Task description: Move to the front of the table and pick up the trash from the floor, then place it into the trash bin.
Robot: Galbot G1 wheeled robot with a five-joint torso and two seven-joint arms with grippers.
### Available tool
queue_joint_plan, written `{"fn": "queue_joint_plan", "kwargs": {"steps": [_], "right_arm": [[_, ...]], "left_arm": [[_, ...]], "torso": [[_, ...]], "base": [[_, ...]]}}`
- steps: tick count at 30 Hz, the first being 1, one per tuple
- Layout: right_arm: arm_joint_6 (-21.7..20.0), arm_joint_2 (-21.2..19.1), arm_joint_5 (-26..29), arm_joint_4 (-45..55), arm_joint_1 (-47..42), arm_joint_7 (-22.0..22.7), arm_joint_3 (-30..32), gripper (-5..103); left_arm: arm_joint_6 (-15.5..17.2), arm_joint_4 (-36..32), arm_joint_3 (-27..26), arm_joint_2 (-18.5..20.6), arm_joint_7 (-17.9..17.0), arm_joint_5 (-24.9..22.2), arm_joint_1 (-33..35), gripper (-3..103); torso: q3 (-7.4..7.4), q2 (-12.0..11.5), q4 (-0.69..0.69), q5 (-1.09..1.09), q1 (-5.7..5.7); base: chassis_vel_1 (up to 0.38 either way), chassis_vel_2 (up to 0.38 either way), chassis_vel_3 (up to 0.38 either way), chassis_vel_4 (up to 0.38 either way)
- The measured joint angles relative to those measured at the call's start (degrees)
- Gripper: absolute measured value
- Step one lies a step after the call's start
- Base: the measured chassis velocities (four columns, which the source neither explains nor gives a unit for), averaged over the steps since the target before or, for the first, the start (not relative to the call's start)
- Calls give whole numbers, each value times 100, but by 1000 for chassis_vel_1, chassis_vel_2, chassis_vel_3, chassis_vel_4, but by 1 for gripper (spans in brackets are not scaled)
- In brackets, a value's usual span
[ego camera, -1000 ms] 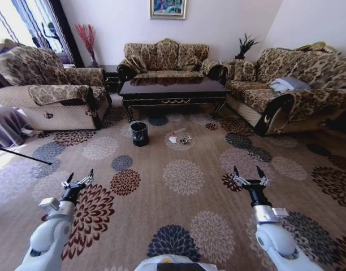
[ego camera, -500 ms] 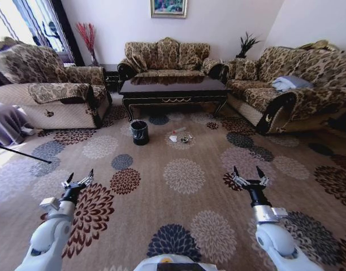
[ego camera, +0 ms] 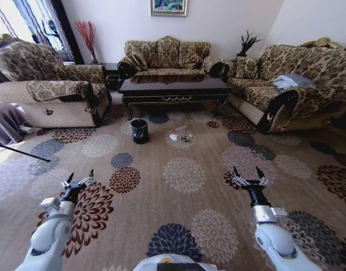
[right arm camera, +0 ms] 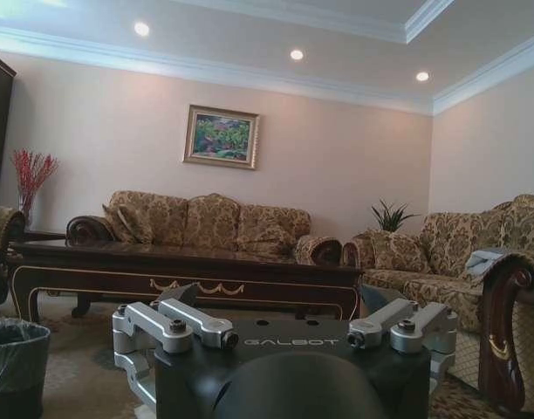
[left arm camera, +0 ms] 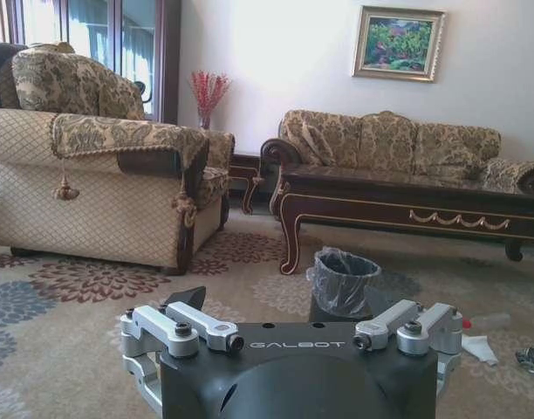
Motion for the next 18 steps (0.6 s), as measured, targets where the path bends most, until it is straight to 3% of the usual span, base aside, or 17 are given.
{"fn": "queue_joint_plan", "kwargs": {"steps": [18], "right_arm": [[17, 18, -8, 37, -2, -1, 17, 100]], "left_arm": [[-8, -80, -43, -41, 5, 4, 51, 100]], "torso": [[-279, -433, 0, 0, -153]], "base": [[0, 0, 0, 0]]}}
